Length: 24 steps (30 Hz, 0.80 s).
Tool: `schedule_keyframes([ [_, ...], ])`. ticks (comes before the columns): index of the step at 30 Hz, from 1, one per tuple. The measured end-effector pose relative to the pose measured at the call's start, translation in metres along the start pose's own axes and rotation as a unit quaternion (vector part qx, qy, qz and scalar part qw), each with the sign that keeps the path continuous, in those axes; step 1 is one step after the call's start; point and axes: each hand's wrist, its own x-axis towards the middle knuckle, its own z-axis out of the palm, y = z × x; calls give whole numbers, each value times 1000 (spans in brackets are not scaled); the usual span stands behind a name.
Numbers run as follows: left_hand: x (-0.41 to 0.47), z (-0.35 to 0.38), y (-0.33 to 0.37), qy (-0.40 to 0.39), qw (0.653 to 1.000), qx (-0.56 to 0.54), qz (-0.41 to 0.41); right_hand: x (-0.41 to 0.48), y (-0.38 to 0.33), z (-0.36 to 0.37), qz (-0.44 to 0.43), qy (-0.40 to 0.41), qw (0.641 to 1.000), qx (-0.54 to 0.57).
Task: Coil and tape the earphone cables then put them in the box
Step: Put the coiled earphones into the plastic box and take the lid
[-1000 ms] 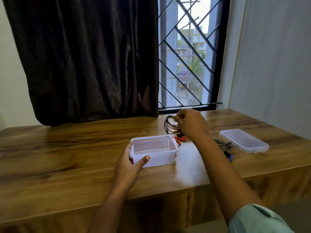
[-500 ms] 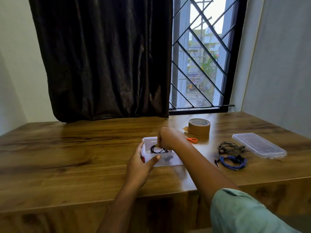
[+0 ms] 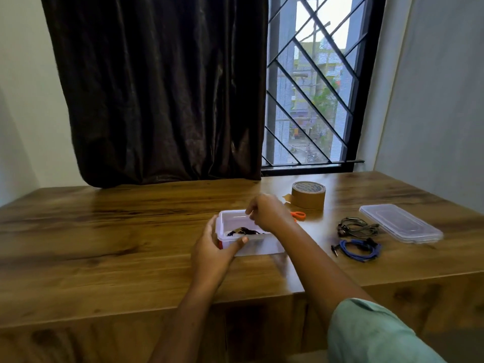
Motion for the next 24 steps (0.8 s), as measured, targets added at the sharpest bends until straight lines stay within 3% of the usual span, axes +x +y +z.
schedule_keyframes([
  [3,-6,5,5,99,994,40,13,-15,26,-19,21,97,991,86],
  [6,-25,27,22,144,982,20,124,-32,67,-42,85,170,975,113],
  [8,-37,49,40,96,981,17,167,-44,96,-59,148,189,969,62],
  [10,-42,72,63,-2,985,-5,170,-57,123,-74,211,191,959,12],
  [14,-22,123,97,-151,984,7,99,-73,160,-92,330,201,920,-72],
  [20,28,202,96,-267,948,163,-51,-72,181,-86,351,166,921,-44],
  [24,35,238,85,-262,925,272,-42,-72,188,-78,353,167,921,-17],
])
